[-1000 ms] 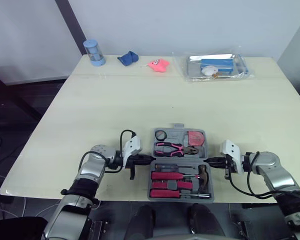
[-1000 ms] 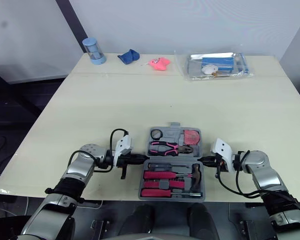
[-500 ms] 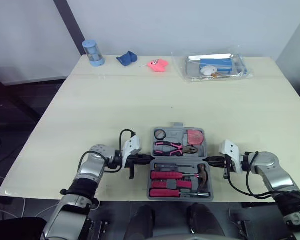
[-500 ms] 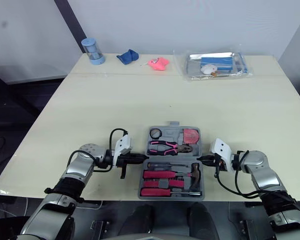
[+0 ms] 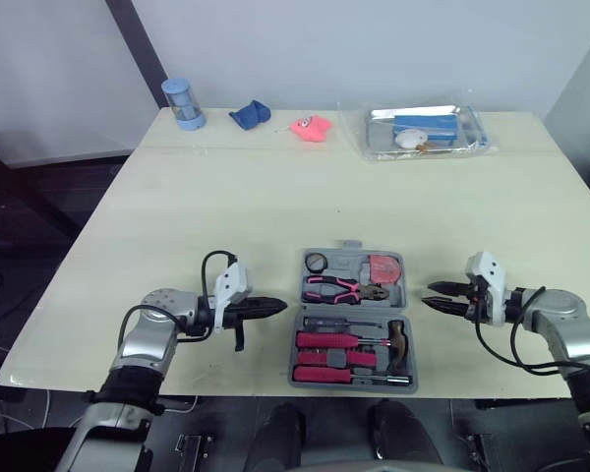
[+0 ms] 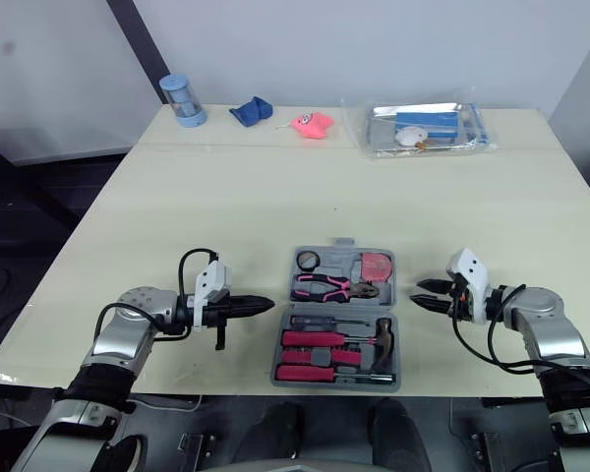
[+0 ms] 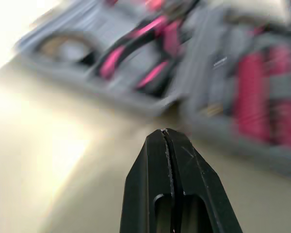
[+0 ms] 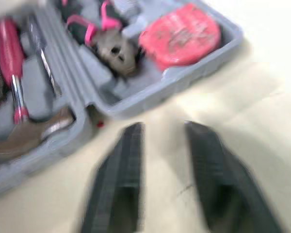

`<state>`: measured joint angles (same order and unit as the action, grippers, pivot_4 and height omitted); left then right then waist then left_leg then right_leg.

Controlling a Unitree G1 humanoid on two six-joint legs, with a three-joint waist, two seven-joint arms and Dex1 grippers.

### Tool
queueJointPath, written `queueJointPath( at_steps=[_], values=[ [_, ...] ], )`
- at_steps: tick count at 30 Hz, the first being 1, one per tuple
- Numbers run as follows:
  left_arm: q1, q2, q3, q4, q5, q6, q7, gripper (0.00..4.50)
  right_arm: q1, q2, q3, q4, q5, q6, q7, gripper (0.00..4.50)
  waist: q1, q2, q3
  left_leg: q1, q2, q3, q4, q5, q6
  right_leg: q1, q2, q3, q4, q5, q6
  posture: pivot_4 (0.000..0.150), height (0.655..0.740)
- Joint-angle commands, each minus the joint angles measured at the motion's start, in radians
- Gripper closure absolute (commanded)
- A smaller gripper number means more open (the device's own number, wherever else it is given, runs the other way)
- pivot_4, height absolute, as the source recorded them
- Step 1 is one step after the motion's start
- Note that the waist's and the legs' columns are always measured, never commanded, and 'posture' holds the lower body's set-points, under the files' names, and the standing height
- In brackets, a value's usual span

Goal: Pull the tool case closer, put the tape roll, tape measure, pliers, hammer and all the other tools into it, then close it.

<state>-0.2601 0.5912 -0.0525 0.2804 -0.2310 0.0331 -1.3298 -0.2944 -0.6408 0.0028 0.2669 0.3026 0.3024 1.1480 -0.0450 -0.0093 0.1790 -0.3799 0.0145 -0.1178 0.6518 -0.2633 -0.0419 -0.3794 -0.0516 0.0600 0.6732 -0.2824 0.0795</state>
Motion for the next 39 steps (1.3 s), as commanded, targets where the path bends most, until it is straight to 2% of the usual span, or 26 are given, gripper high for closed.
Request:
queueJointPath(
  at_steps=[1,3,4,10,18,25,29,39],
  values=[
    [0.044,0.011,-0.022,-0.208,-0.09,0.09,-0.03,4.5,-0.077,0.006,-0.046,0.008,0.079,0.168,-0.024,1.34,0.001,0.001,0.0,0.0,0.0,0.0,0.0,0.0,0.0,0.0,0.0,0.0,0.0,0.0,0.0,0.15,0.74],
    [0.065,0.011,-0.052,-0.273,-0.098,0.126,-0.028,4.5,-0.121,0.027,-0.048,0.029,0.109,0.272,-0.044,0.36,0.001,0.001,0.0,0.0,0.0,0.0,0.0,0.0,0.0,0.0,0.0,0.0,0.0,0.0,0.0,0.15,0.74],
    [0.071,0.01,-0.07,-0.297,-0.1,0.138,-0.031,4.5,-0.144,0.04,-0.05,0.044,0.126,0.323,-0.052,0.17,0.001,0.001,0.0,0.0,0.0,0.0,0.0,0.0,0.0,0.0,0.0,0.0,0.0,0.0,0.0,0.15,0.74],
    [0.108,0.015,-0.213,-0.343,-0.002,0.1,-0.018,4.5,-0.321,0.094,-0.008,0.283,0.1,0.473,-0.068,0.17,0.001,0.001,0.001,0.0,0.0,0.001,-0.001,0.0,0.0,0.0,0.0,0.001,-0.001,0.0,0.0,0.15,0.74],
    [0.106,0.027,-0.303,-0.245,0.141,-0.009,0.039,4.5,-0.479,0.166,0.059,0.504,0.025,0.442,-0.013,0.17,-0.004,0.002,0.0,0.001,0.0,0.001,-0.001,0.0,0.0,0.0,0.0,0.001,-0.001,0.0,0.0,0.15,0.74],
    [0.08,0.027,-0.321,-0.159,0.185,-0.08,0.063,4.5,-0.542,0.224,0.065,0.581,-0.004,0.404,0.024,0.17,-0.016,0.005,-0.001,0.001,0.0,0.001,-0.001,0.0,0.0,0.0,0.0,0.001,0.0,0.0,0.0,0.15,0.74],
    [0.085,0.029,-0.322,-0.147,0.184,-0.097,0.065,4.5,-0.548,0.244,0.018,0.603,0.038,0.417,0.075,0.17,-0.021,0.006,-0.002,0.001,0.0,0.001,-0.001,0.0,0.0,0.0,0.0,0.001,0.0,0.0,0.0,0.15,0.74],
    [0.092,0.029,-0.307,-0.151,0.164,-0.099,0.068,4.5,-0.516,0.24,-0.048,0.527,0.116,0.446,0.229,0.17,-0.024,0.008,-0.003,0.001,0.0,0.001,-0.001,0.0,0.0,0.0,0.0,0.001,0.001,0.0,0.0,0.15,0.74]
  ],
)
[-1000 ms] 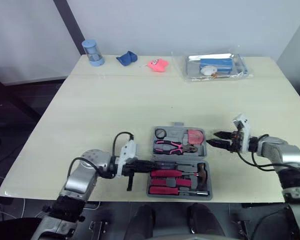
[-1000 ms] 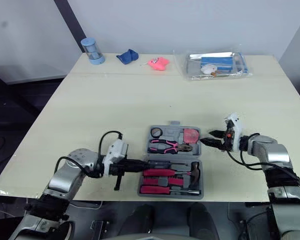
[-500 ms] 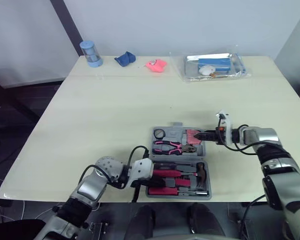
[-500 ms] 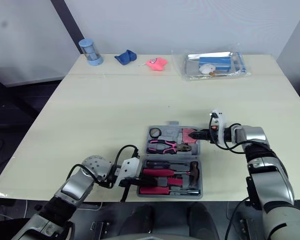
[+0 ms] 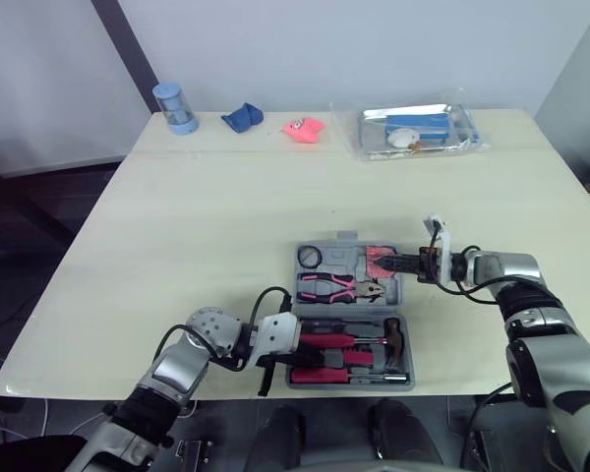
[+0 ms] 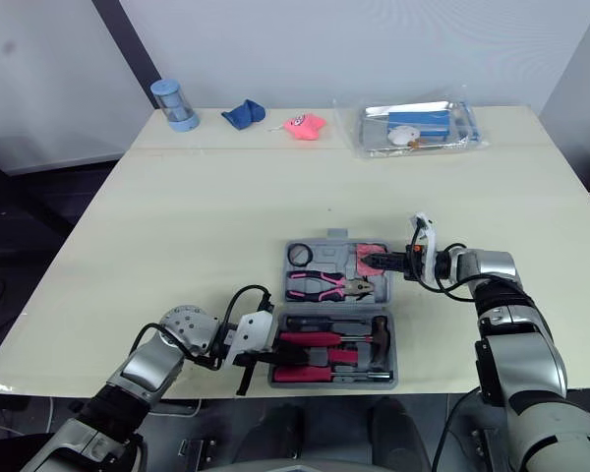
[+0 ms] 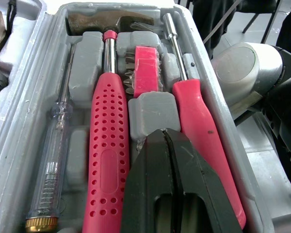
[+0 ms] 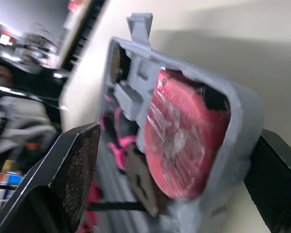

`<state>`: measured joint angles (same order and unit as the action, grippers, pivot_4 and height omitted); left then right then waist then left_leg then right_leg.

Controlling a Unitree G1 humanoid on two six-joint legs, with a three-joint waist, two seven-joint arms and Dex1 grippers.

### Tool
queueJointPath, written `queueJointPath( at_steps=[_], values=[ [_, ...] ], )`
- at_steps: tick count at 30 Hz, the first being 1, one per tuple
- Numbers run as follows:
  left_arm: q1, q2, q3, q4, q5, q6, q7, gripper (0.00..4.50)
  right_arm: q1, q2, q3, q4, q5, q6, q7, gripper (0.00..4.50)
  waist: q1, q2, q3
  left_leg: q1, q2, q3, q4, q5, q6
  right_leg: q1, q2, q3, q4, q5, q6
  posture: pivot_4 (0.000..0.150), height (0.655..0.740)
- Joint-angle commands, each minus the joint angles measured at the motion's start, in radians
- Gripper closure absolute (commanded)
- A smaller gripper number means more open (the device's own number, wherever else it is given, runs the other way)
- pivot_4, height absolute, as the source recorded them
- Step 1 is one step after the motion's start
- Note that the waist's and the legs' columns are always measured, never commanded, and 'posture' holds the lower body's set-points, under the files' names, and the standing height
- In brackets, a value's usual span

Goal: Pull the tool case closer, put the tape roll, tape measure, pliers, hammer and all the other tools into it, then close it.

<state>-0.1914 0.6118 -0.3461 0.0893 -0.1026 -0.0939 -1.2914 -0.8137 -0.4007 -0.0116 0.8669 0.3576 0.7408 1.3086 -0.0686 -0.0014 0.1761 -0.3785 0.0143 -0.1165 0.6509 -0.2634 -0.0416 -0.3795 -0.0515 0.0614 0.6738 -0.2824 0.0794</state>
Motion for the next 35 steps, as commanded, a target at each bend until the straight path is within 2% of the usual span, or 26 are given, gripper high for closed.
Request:
queueJointPath(
  at_steps=[1,7,9,13,16,19,20,22,23,25,26,28,32,35],
  values=[
    [0.026,0.007,-0.002,0.031,0.018,0.037,0.03,4.5,0.011,-0.005,-0.037,-0.093,0.072,0.018,0.088,0.17,0.0,0.0,0.0,0.0,0.0,0.0,0.0,0.0,0.0,0.0,0.0,0.0,0.0,0.0,0.0,0.15,0.74],
    [0.072,0.078,0.049,-0.045,-0.04,0.054,0.001,4.5,0.078,-0.033,-0.035,-0.283,0.166,0.11,0.186,0.17,-0.003,0.001,0.001,0.0,0.0,-0.001,0.0,0.0,0.0,0.0,0.0,0.0,0.0,0.0,0.0,0.15,0.74],
    [0.101,0.116,0.08,-0.085,-0.088,0.069,-0.021,4.5,0.115,-0.05,-0.019,-0.371,0.201,0.165,0.209,0.17,-0.003,0.001,0.001,0.0,0.0,-0.001,0.0,0.0,0.0,0.0,0.0,0.0,0.0,0.0,0.0,0.15,0.74],
    [0.221,0.231,0.236,-0.201,-0.262,0.173,-0.073,4.5,0.251,-0.129,0.018,-0.621,0.301,0.29,0.267,0.17,0.0,0.001,0.002,-0.002,0.001,-0.001,-0.001,0.0,0.0,-0.002,0.0,0.0,0.0,0.0,0.0,0.15,0.74],
    [0.306,0.334,0.337,-0.162,-0.273,0.166,-0.101,4.5,0.38,-0.213,0.032,-0.803,0.354,0.333,0.277,0.17,0.006,0.003,0.003,-0.004,0.001,-0.002,-0.002,0.0,0.0,-0.003,0.0,-0.002,-0.002,0.0,0.0,0.15,0.74],
    [0.318,0.348,0.455,-0.075,-0.335,0.199,-0.083,4.5,0.514,-0.291,0.013,-0.959,0.377,0.313,0.253,0.17,0.019,0.004,0.004,-0.004,0.0,-0.001,-0.002,0.0,0.0,-0.003,0.0,-0.002,-0.002,-0.001,0.0,0.15,0.74],
    [0.31,0.342,0.488,-0.044,-0.353,0.212,-0.074,4.5,0.557,-0.306,-0.005,-0.999,0.371,0.277,0.235,0.17,0.025,0.004,0.004,-0.004,0.0,-0.001,-0.002,0.0,0.0,-0.003,0.0,-0.002,-0.002,-0.001,0.0,0.15,0.74],
    [0.302,0.336,0.533,-0.009,-0.377,0.229,-0.071,3.96,0.642,-0.314,-0.055,-1.058,0.335,0.155,0.185,0.0,0.026,0.003,0.005,-0.004,0.001,-0.001,-0.002,0.0,0.0,-0.003,0.0,-0.002,-0.002,-0.001,0.0,0.15,0.74],
    [0.294,0.322,0.558,-0.012,-0.393,0.232,-0.053,3.81,0.702,-0.296,-0.12,-1.088,0.29,0.032,0.139,0.0,0.026,0.002,0.005,-0.004,0.001,-0.001,-0.002,0.0,0.0,-0.003,0.0,-0.002,-0.003,-0.001,0.0,0.15,0.74],
    [0.286,0.303,0.596,-0.036,-0.421,0.257,-0.02,3.23,0.823,-0.265,-0.235,-1.129,0.183,-0.249,0.054,0.0,0.027,0.001,0.006,-0.003,0.001,0.0,-0.002,0.0,0.0,-0.003,0.0,-0.002,-0.003,-0.001,0.0,0.15,0.74],
    [0.286,0.294,0.612,-0.052,-0.437,0.274,-0.009,3.02,0.866,-0.271,-0.269,-1.142,0.17,-0.295,0.046,0.0,0.032,0.0,0.006,-0.004,0.001,0.0,-0.003,0.0,0.0,-0.003,0.0,-0.002,-0.003,-0.001,0.0,0.15,0.74],
    [0.29,0.283,0.632,-0.079,-0.446,0.299,0.021,2.3,0.93,-0.266,-0.33,-1.142,0.161,-0.387,0.033,0.0,0.036,-0.001,0.006,-0.005,0.001,-0.001,-0.003,0.0,0.0,-0.003,-0.001,-0.003,-0.005,-0.001,0.001,0.15,0.74],
    [0.288,0.276,0.633,-0.097,-0.417,0.325,0.076,2.3,0.996,-0.25,-0.419,-1.072,0.147,-0.571,0.019,0.0,0.025,-0.002,0.007,-0.003,0.001,0.0,-0.003,0.0,0.0,-0.001,-0.001,-0.002,-0.006,0.0,0.001,0.15,0.74],
    [0.279,0.269,0.619,-0.098,-0.402,0.311,0.079,2.3,1.022,-0.271,-0.435,-1.022,0.139,-0.616,0.016,0.0,0.024,-0.002,0.007,-0.001,0.002,0.001,-0.003,0.0,0.0,0.001,0.0,-0.001,-0.006,0.0,0.001,0.15,0.74]
  ],
)
